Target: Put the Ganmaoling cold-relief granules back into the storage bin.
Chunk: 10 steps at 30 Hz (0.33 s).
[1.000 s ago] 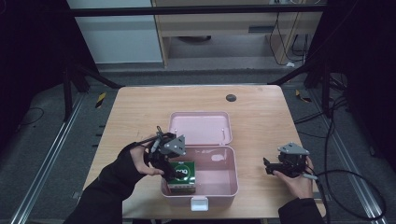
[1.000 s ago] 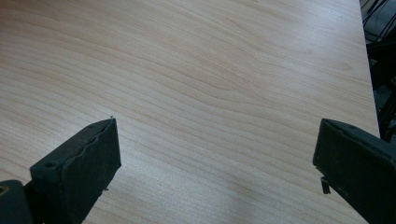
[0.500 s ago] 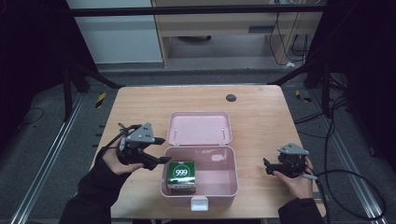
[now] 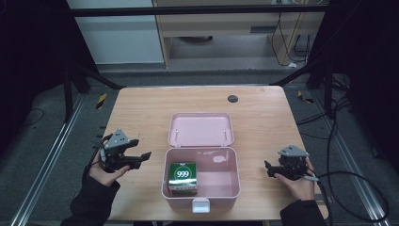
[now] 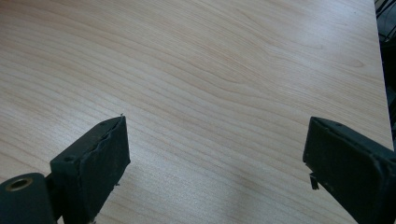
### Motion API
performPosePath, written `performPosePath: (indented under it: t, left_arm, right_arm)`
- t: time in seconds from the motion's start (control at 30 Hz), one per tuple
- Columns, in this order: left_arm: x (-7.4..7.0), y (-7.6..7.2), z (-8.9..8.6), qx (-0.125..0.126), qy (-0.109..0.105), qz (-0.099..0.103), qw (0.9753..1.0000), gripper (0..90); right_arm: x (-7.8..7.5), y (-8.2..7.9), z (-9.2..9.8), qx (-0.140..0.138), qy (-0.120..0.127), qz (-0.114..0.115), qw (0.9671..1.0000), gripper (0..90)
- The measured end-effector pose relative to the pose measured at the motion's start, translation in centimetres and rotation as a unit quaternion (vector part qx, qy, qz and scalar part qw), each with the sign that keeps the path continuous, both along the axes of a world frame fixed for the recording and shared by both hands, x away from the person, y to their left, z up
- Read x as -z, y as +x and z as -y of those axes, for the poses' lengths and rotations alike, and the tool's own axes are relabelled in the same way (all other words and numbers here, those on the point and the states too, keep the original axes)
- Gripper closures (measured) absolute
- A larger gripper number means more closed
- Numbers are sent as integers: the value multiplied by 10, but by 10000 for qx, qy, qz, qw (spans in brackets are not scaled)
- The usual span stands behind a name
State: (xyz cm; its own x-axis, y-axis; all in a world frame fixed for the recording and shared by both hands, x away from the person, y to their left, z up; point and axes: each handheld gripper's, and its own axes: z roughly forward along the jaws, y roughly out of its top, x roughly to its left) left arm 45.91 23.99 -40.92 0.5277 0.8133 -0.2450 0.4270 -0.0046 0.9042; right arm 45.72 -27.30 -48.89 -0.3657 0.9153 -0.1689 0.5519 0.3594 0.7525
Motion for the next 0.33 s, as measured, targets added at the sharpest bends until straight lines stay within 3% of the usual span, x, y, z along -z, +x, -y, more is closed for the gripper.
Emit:
performPosePath:
  t: [0.1, 0.13, 0.2, 0.3, 0.33]
  left_arm:
    - [26, 2, -12, -318, 77, -159, 9993, 262]
    - [26, 2, -12, -318, 77, -159, 9993, 260]
    - [36, 4, -22, -456, 315, -308, 9980, 253]
    - [46, 5, -30, -749, 342, -372, 9959, 245]
    - [50, 6, -34, -802, 436, -398, 9950, 245]
  right_arm:
    - [1, 0, 1, 4, 0, -18, 10000, 75]
    - [1, -1, 1, 10, -3, -17, 10000, 75]
    - [3, -1, 0, 12, -12, -39, 10000, 75]
    - [3, -1, 0, 14, -35, -72, 10000, 72]
    - [4, -1, 0, 12, -34, -79, 10000, 70]
